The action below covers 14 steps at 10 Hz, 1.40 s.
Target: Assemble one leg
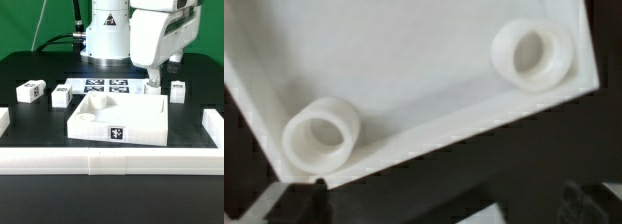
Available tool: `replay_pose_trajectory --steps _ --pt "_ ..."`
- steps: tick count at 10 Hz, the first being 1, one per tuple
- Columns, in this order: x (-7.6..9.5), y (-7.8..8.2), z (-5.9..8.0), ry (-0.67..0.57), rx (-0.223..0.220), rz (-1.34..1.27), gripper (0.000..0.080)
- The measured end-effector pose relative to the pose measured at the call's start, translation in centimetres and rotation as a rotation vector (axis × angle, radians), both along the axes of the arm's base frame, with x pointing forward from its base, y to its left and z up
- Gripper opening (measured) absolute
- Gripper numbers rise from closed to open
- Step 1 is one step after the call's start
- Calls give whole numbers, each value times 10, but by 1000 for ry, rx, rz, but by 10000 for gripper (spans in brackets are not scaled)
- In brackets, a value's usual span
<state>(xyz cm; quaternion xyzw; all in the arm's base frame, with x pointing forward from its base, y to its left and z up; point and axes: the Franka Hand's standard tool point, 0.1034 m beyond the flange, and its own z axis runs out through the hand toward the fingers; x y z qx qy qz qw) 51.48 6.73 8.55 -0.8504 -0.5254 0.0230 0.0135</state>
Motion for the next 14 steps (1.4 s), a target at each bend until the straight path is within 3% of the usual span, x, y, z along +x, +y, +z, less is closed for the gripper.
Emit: replay_pose_trajectory --steps 2,4,9,12,14 --pt "-20 -12 -10 -12 12 160 649" --pt "-29 -33 -23 -18 23 253 649" --pt "-31 -32 -28 -28 27 261 649" --pt "-69 -34 -59 -49 42 271 649" --pt "-77 -34 -74 -47 50 267 649"
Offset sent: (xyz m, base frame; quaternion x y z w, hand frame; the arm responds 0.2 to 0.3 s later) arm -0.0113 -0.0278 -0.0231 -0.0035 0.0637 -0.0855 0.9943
